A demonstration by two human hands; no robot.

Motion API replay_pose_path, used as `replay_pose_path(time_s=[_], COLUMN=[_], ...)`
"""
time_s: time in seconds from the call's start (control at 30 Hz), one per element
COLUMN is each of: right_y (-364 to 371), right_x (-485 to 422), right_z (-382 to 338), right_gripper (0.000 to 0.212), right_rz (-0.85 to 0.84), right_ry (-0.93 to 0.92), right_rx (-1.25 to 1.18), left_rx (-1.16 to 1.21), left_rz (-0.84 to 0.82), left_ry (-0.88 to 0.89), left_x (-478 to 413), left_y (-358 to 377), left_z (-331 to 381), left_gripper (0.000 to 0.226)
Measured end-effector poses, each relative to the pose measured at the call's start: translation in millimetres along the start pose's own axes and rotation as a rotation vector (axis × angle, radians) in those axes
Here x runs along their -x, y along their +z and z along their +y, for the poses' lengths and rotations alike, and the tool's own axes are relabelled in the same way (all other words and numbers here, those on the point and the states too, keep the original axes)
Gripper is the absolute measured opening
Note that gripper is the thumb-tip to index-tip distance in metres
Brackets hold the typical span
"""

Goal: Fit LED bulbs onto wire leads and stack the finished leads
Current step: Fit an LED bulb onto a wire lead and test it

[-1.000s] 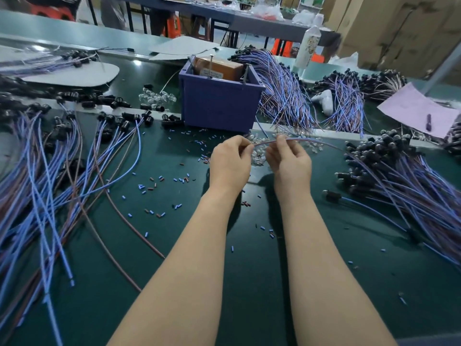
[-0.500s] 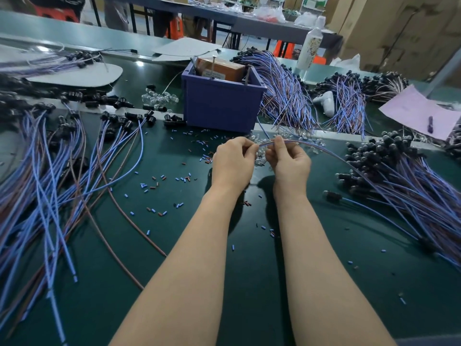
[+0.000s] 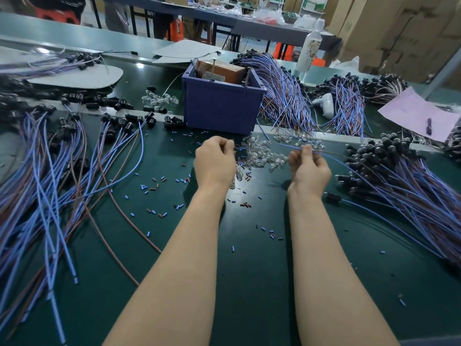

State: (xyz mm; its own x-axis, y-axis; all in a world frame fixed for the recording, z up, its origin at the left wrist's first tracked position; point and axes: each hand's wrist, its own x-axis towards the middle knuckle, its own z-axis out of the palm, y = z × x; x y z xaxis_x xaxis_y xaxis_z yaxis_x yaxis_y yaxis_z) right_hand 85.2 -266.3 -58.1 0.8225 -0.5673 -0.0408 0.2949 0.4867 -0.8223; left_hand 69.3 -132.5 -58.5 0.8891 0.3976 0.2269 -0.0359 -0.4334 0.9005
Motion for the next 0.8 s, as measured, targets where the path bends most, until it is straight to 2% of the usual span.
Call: replay_pose_path(time_s=[0.07, 0.2, 0.37, 0.5, 0.63, 0.7, 0.8], right_y=[-1, 8, 16, 21, 25, 26, 26], right_x=[0, 10, 21, 31, 38, 41, 46], right_z=[-1, 5, 6, 7, 8, 7, 3], right_gripper=[0.023, 0.019, 0.018, 0.017, 0.017, 0.021, 0.029], right_rz=[-0.001, -0.099, -0.251, -0.375, -0.412, -0.444, -0.585], right_ry=[0.023, 0.107, 0.246, 0.275, 0.271, 0.248, 0.017], right_rx=[-0.01, 0.0, -0.003, 0.111, 0.207, 0.301, 0.586], left_rx=[-0.02, -0.115, 0.102, 0.264, 0.58, 0.718, 0.835], left_rz=[0.048, 0.003, -0.196, -0.208, -0.152, -0.116, 0.012], left_ry=[0.007, 0.063, 0.139, 0.057, -0.077, -0.117, -0.175], left_x=[0, 7, 12, 12, 10, 9, 2], left_y=[-1, 9, 16, 18, 14, 13, 7], left_z=[0, 5, 10, 13, 15, 17, 16], left_gripper=[0.019, 0.024, 0.026, 0.019, 0.013, 0.018, 0.02])
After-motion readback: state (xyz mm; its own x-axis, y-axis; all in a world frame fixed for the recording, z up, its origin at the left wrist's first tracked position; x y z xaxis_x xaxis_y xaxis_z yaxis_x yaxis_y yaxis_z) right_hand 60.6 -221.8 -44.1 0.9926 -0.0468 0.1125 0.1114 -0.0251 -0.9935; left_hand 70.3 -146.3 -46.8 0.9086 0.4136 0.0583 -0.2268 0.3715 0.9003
